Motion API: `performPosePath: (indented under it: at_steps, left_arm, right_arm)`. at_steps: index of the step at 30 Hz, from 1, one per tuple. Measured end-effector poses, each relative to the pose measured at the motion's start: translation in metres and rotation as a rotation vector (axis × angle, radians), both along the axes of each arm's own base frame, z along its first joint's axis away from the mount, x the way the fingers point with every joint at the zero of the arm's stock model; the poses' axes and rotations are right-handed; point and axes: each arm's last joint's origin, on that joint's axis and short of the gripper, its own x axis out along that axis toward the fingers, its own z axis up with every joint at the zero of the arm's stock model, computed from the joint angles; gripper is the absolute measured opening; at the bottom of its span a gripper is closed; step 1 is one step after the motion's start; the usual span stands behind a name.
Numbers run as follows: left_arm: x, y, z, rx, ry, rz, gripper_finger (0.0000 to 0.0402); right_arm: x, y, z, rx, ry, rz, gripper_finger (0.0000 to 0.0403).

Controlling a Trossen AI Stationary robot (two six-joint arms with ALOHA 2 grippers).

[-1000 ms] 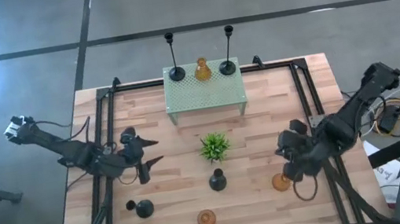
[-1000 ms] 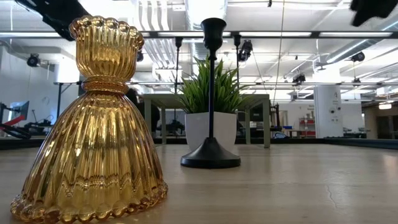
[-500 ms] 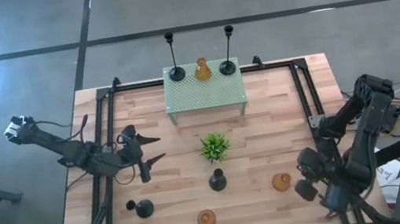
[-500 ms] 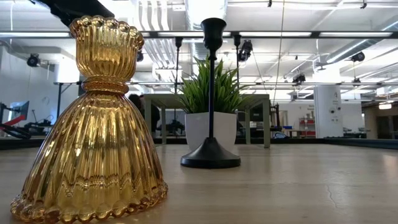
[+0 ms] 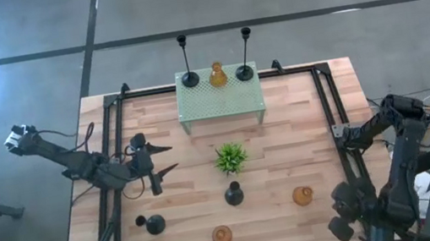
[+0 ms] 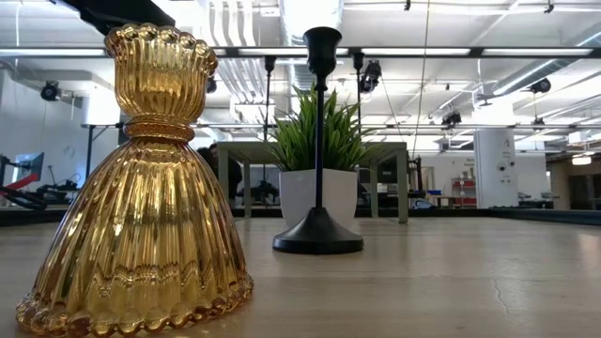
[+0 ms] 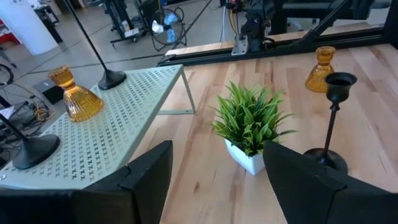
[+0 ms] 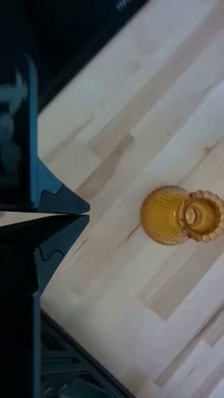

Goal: Pick & Place candle stick holders
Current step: Put the orange candle holder on the shelf

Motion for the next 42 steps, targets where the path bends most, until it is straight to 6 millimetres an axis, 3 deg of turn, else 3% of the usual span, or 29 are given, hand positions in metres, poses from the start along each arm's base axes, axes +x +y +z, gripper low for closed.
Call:
performPosePath:
  at_steps: [10,21,31,42]
  left_arm:
    - [0.000,0.000,0.001,-0.005,-0.009,0.002,0.0255]
    - [0.000,0.000,0.001,-0.006,-0.009,0.001,0.0255]
    - [0.000,0.000,0.001,-0.006,-0.008,0.001,0.0255]
    - [0.000,0.000,0.001,-0.005,-0.006,0.001,0.0255]
  right_arm:
    - [0.016,0.015,-0.040,-0.139,-0.033,-0.022,0.0008]
    - [0.042,0.011,-0.072,-0.266,-0.018,-0.060,0.0008]
    - [0.050,-0.018,-0.107,-0.270,-0.067,-0.117,0.0008]
    - [0.062,-0.056,-0.112,-0.383,-0.162,-0.130,0.0008]
